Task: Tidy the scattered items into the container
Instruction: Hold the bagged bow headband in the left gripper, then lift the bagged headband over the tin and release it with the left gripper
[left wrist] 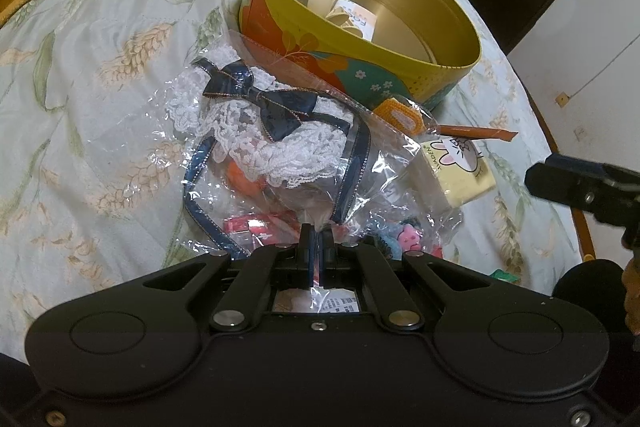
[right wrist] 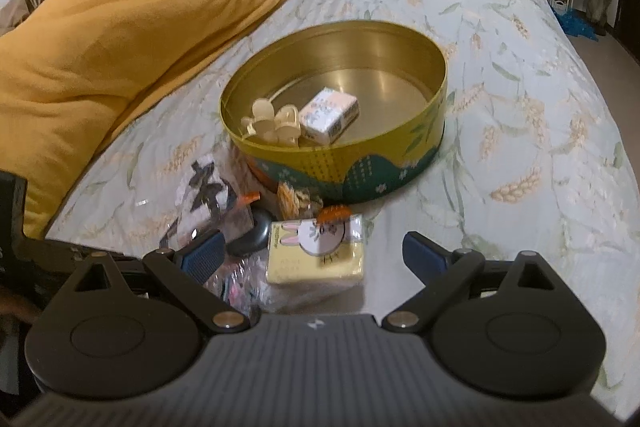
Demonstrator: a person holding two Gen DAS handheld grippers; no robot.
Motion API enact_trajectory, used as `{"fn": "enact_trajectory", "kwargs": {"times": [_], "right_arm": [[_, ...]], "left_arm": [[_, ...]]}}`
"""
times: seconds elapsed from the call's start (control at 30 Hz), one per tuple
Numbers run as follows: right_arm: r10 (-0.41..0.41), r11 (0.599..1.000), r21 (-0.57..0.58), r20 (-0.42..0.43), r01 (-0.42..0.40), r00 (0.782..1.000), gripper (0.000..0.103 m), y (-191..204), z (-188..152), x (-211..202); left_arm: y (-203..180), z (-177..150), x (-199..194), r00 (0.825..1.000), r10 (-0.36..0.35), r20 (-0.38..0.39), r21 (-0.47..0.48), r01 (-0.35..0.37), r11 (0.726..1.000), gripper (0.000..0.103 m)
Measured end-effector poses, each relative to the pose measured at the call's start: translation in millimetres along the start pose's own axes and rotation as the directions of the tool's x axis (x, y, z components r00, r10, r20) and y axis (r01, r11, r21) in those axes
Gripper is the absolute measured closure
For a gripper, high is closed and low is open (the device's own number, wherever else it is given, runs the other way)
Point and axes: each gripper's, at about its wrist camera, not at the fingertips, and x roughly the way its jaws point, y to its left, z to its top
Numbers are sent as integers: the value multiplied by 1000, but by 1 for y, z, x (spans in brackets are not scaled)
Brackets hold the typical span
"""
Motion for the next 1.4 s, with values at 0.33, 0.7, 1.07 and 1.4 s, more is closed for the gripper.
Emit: {"fn": "enact_trajectory", "kwargs": {"times": [0.33, 0.7, 1.07, 1.4], "right_arm": [[1, 1000, 6, 2, -1, 1000, 3, 0, -16, 3], [-4, 1000, -6, 20, 4, 1000, 0, 1, -29, 4], [14, 1000, 23, 16, -15, 1000, 0, -3, -37, 8], [13, 999, 29, 10, -14, 1000, 0, -5, -39, 10]], "left_arm": [[0, -1, -1, 1000, 8, 5, 5, -8, 1000, 102], [-6, 1, -6, 999, 36, 22, 35, -36, 999, 102], [-18, 14, -36, 995, 38, 97, 35, -41, 999, 102], [-36, 31, -67, 983, 12, 183, 67, -25, 997, 102]]}}
